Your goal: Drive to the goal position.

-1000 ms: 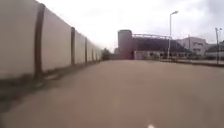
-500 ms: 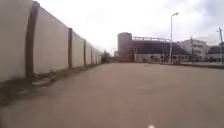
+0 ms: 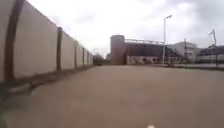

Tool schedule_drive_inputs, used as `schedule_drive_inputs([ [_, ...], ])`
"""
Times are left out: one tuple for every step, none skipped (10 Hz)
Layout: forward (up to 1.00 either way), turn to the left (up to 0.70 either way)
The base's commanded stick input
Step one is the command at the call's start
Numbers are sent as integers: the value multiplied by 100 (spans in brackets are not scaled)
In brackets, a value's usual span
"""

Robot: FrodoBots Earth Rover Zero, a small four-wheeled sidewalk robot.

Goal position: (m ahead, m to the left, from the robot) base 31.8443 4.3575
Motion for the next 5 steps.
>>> schedule_drive_inputs([
  [100, 0],
  [100, 0],
  [100, 0],
  [100, 0],
  [100, 0],
])
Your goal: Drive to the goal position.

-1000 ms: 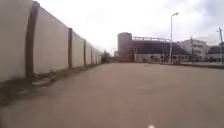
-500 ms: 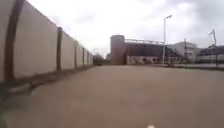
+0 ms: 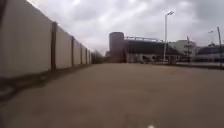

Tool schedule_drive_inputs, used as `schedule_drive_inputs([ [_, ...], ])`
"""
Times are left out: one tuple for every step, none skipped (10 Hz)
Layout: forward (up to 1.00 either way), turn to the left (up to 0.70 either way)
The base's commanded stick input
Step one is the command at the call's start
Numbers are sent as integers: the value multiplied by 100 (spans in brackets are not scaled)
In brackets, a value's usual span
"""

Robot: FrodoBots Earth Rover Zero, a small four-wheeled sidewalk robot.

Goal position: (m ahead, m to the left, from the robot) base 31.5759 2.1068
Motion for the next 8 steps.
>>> schedule_drive_inputs([
  [100, 2],
  [100, 21],
  [100, 14],
  [100, 0],
  [100, 0],
  [100, 0],
  [100, 0],
  [100, 0],
])
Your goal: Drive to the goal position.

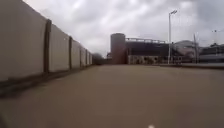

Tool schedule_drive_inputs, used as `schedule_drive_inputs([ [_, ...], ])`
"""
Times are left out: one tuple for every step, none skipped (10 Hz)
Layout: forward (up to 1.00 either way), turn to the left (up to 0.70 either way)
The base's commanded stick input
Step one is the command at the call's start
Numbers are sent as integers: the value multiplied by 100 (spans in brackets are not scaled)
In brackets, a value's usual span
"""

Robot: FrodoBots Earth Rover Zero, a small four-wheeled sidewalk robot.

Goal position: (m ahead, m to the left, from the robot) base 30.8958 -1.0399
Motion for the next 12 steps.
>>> schedule_drive_inputs([
  [100, 0],
  [100, 0],
  [100, 0],
  [100, 0],
  [100, 0],
  [100, 0],
  [100, 0],
  [100, 0],
  [100, 0],
  [100, 0],
  [100, 0],
  [100, 0],
])
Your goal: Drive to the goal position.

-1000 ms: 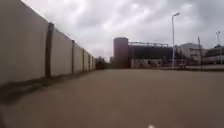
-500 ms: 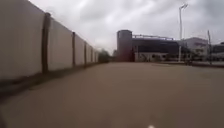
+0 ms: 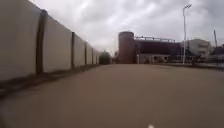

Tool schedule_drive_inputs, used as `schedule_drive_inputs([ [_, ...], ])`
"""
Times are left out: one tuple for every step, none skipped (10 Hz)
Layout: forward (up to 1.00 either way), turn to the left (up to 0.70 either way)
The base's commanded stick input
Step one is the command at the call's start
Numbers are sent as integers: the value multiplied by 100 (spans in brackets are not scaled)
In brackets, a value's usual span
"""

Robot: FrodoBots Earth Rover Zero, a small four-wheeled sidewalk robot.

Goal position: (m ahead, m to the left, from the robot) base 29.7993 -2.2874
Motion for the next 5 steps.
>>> schedule_drive_inputs([
  [100, 0],
  [100, 0],
  [100, 0],
  [100, 0],
  [100, 0],
])
